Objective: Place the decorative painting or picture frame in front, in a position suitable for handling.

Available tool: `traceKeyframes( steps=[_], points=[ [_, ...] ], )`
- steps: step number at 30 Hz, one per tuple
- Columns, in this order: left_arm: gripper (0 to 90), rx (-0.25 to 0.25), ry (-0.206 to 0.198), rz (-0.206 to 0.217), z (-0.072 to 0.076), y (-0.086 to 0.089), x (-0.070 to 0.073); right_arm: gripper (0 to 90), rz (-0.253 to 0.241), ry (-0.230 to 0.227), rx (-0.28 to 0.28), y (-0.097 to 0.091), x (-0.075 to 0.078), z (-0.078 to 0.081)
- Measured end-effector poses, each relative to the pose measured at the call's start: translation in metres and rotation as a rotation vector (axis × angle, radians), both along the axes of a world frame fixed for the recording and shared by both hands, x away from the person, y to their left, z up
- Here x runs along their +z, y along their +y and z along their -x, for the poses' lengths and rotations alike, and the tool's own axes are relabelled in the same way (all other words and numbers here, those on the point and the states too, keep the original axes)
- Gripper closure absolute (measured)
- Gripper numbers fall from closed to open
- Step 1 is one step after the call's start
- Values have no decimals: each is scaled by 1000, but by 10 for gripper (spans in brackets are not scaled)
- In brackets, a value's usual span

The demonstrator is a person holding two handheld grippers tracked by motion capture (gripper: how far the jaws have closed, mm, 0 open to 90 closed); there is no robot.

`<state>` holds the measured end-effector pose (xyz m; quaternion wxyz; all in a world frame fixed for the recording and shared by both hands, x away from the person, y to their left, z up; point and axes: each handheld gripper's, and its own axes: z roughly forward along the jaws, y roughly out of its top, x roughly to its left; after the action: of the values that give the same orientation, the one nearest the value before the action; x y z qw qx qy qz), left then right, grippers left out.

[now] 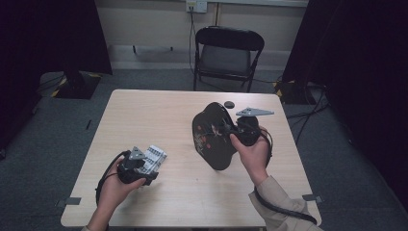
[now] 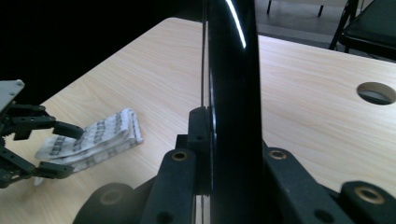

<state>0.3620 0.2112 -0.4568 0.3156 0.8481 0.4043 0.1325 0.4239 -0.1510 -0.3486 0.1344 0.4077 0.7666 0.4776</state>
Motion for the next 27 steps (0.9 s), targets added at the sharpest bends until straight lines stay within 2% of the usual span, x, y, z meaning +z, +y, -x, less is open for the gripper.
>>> traceKeyframes(
  steps=[4, 11, 21, 27],
  points=[
    [297, 0, -2, -1, 0, 0, 0, 809, 12, 10, 7, 6, 1, 0],
    [297, 4, -5, 2, 1, 2, 1, 801, 9, 1, 12, 4, 0, 0],
    [297, 3, -3, 1, 0, 1, 0, 567, 13, 0, 13, -3, -1, 1],
    [297, 8, 1, 3, 1, 1, 0, 499, 15, -2, 35, -12, -5, 6]
  ],
)
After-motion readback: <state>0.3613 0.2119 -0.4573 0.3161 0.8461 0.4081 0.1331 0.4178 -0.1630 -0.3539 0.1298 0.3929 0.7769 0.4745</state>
